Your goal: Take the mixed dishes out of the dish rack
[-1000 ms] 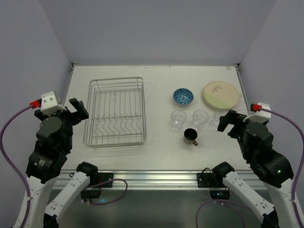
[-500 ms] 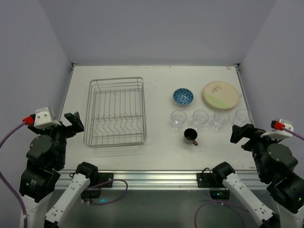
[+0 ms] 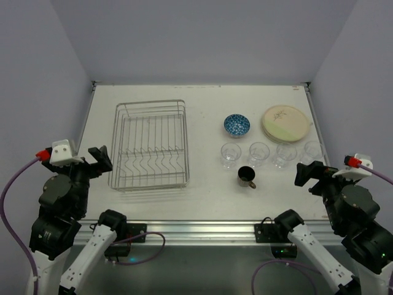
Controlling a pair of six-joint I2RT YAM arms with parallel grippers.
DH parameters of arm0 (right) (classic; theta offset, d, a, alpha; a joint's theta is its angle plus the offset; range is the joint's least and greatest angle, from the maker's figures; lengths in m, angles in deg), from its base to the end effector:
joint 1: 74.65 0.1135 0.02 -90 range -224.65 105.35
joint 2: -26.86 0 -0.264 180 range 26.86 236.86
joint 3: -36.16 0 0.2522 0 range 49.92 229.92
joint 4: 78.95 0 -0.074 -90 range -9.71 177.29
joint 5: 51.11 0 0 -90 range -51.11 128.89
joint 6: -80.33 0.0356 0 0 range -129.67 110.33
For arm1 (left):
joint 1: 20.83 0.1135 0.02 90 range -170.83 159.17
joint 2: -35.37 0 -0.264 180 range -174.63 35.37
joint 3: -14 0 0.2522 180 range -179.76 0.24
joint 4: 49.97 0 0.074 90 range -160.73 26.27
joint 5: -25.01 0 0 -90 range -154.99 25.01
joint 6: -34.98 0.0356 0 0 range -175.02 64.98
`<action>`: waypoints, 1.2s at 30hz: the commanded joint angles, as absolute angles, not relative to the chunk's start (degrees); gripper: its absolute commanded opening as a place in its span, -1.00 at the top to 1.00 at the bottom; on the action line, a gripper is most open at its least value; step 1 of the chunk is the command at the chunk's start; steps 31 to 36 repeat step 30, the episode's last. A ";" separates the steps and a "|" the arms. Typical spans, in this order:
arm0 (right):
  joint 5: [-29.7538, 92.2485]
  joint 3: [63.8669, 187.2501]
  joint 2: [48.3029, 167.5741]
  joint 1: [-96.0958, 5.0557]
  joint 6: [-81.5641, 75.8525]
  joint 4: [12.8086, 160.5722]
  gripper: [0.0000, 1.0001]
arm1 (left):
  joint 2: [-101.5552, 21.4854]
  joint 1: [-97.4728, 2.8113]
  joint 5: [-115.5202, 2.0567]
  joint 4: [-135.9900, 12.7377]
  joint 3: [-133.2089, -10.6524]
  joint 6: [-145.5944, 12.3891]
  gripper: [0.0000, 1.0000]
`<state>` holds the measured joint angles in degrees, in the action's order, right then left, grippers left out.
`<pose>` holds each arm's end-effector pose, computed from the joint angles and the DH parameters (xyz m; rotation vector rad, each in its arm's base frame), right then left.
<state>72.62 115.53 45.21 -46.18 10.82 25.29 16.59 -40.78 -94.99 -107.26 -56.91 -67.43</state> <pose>0.0022 -0.0213 0.3909 0.2842 1.7619 0.0757 0.0336 0.0067 0.3882 -0.2860 1.6238 0.0043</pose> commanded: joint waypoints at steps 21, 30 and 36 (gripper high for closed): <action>72.37 108.90 40.74 -46.26 7.73 34.28 -0.98 | 14.37 -40.61 -90.22 -97.66 -52.67 -66.54 -1.00; 72.29 108.37 41.89 -46.26 8.61 34.02 -0.98 | 13.84 -40.61 -89.78 -96.69 -52.49 -66.54 -1.00; 72.29 108.37 41.89 -46.26 8.61 34.02 -0.98 | 13.84 -40.61 -89.78 -96.69 -52.49 -66.54 -1.00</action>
